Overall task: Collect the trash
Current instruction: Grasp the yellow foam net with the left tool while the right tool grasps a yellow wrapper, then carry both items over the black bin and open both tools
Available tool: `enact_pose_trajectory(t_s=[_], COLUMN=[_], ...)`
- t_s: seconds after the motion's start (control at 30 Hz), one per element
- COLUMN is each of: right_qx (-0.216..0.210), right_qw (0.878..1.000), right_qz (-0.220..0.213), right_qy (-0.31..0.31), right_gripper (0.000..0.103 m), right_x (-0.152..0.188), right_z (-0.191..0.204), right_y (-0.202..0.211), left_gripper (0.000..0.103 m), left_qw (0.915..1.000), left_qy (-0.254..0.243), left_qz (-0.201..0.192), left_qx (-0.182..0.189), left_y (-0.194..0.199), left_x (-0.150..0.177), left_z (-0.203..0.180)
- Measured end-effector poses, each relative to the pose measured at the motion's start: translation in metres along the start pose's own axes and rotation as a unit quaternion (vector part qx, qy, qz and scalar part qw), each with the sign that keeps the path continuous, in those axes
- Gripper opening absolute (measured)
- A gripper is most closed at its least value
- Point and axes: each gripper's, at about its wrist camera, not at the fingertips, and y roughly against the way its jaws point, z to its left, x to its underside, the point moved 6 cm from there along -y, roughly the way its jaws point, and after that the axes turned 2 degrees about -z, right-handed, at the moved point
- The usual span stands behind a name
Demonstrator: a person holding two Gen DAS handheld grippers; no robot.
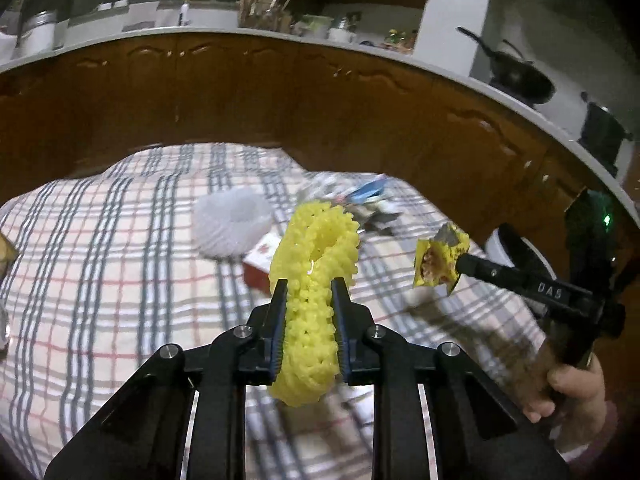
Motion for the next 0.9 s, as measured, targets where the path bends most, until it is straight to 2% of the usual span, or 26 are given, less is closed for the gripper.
enact_pose_trajectory(t_s=[0.57,0.9], right_qx=[0.060,0.105], right_qw=[0.996,0.988], right_qz=[-0.055,-0.095], right_qy=[-0.036,-0.065], right_gripper=[0.008,0.007], right_x=[0.004,0.001], right_z=[-0.066,-0.111], right_y=[0.091,0.139], left_gripper=[0.019,0.019], left_qw=[0.9942,0.9877], left_qy=[-0.036,-0.063], left_qz=[0.026,0.042], left_qx=[0.098,0.137], left_y=[-0.021,-0.037], left_x=[0.000,0.003], left_z=[-0.114,-0.173])
